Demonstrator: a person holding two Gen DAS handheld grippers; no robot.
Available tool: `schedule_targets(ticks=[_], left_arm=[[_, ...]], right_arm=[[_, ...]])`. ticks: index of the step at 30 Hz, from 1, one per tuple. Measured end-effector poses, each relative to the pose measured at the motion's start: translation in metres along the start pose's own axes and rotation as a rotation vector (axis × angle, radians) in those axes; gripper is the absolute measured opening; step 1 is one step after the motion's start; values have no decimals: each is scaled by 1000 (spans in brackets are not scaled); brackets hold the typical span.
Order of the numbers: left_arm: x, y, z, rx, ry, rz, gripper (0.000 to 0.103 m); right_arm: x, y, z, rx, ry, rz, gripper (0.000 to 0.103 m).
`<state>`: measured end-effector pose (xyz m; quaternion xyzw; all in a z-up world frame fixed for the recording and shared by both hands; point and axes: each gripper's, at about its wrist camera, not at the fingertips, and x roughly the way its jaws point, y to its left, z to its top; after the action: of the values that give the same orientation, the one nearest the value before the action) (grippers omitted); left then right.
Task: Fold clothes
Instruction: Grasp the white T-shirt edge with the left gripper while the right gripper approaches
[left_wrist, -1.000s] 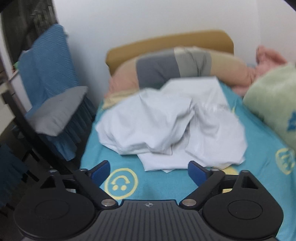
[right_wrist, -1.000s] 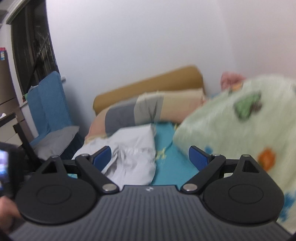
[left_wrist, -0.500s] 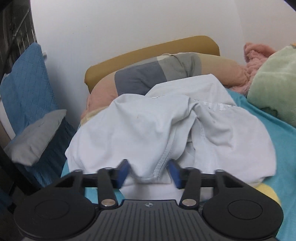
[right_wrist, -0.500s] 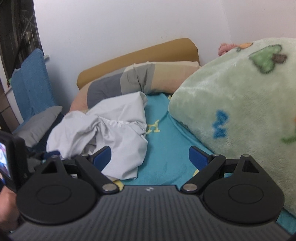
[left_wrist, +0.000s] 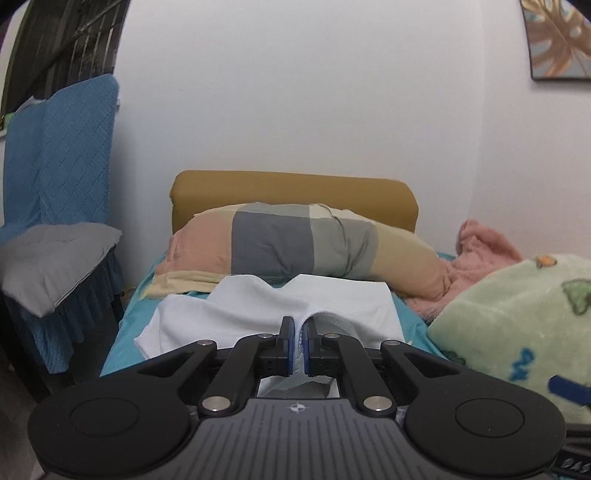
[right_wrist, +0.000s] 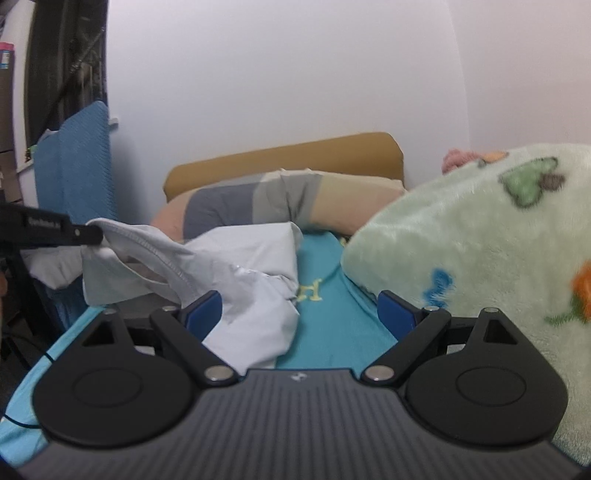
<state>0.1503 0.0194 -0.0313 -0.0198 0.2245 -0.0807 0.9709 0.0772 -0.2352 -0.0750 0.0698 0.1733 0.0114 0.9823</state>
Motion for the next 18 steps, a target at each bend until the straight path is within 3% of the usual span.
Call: schedule_targets(ticks=[4,10,18], left_arm=[[-18,10,7,-66,-8,-34,5],[-21,24,9,-97,-34,-38,5],[-10,34,1,-100,-25,-38,5]], right_arm=[[12,25,1,-30,13,32,92],[64,83,-2,-80,35,74,92],[118,107,-12,-31,34,108,92]])
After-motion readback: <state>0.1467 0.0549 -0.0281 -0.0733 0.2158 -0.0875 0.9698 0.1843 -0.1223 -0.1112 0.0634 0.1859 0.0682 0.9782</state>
